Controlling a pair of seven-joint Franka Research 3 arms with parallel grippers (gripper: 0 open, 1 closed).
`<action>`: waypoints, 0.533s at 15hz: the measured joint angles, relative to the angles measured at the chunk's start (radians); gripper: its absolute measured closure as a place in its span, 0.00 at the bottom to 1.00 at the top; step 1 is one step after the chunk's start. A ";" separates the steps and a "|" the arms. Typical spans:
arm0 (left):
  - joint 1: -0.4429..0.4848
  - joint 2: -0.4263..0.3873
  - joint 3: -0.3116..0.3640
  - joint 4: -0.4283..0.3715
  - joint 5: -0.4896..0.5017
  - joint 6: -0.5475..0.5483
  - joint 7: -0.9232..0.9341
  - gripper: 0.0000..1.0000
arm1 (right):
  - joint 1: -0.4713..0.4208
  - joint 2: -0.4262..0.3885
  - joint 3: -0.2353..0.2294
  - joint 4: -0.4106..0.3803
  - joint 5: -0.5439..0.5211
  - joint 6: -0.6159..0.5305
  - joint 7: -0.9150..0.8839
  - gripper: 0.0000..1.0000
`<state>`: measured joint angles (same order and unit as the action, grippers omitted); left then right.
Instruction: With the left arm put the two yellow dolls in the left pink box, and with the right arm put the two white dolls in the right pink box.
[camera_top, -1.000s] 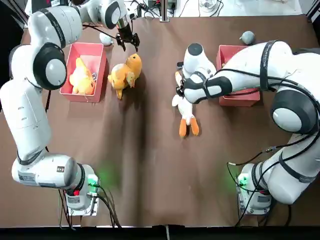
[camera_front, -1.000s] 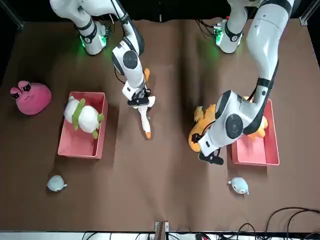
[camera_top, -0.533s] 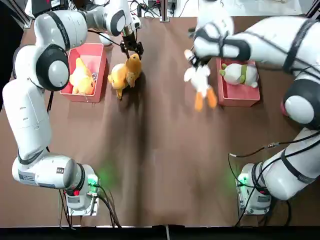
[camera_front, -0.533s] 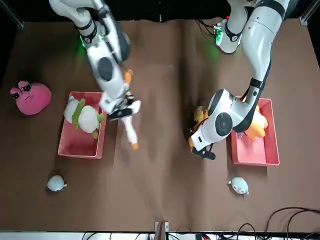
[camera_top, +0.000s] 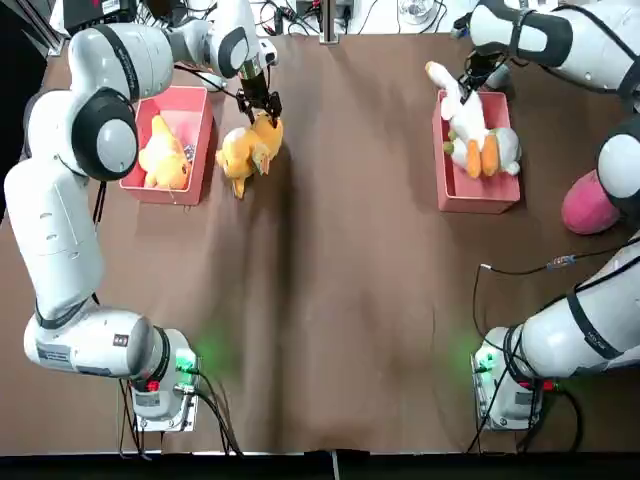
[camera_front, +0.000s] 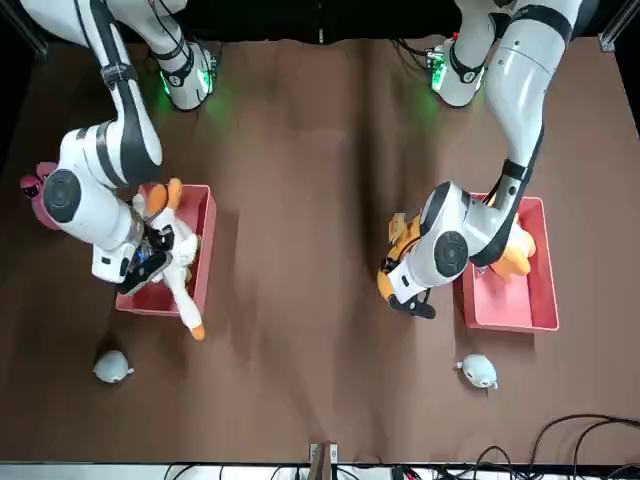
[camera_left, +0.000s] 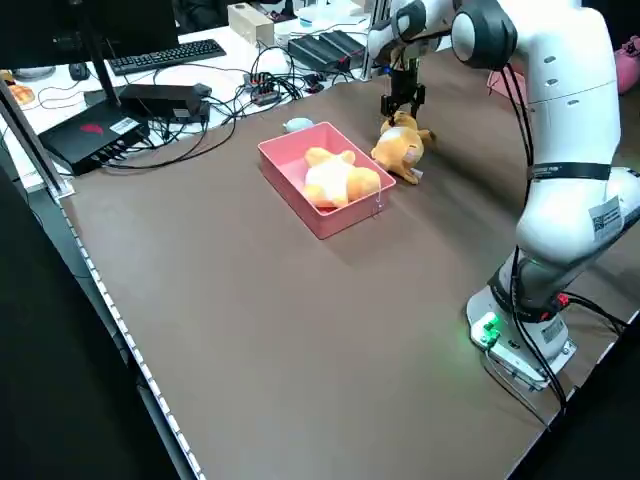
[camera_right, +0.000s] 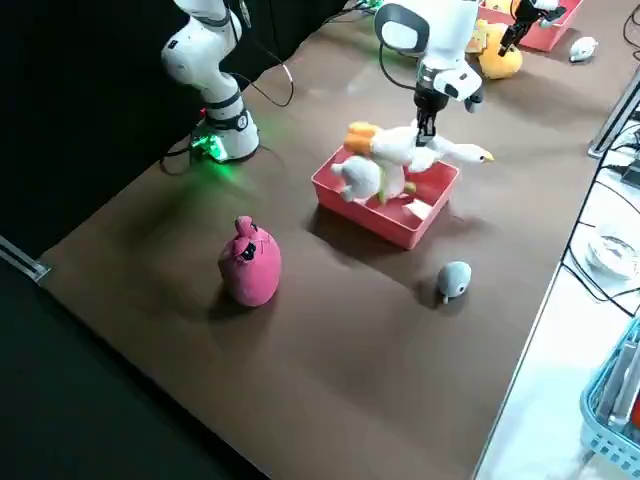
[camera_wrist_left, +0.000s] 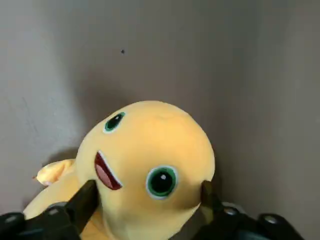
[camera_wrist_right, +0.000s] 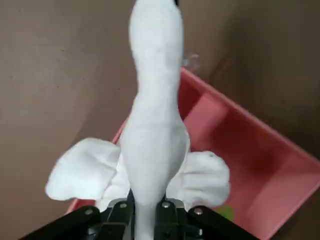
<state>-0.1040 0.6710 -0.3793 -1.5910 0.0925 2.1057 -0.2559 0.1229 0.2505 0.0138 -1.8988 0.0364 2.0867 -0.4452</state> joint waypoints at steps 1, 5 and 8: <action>0.000 0.000 0.002 -0.001 0.000 0.001 0.003 0.24 | -0.009 0.001 0.000 -0.001 0.000 0.021 -0.052 0.85; 0.001 0.000 0.011 -0.001 0.005 0.008 0.006 0.59 | -0.048 0.028 0.002 -0.003 0.000 0.093 -0.265 0.89; 0.005 -0.001 0.011 0.002 0.016 0.011 -0.002 0.82 | -0.065 0.055 0.004 -0.004 0.005 0.128 -0.355 0.89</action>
<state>-0.0994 0.6701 -0.3680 -1.5890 0.1090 2.1165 -0.2584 0.0575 0.3056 0.0173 -1.9027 0.0415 2.2148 -0.7999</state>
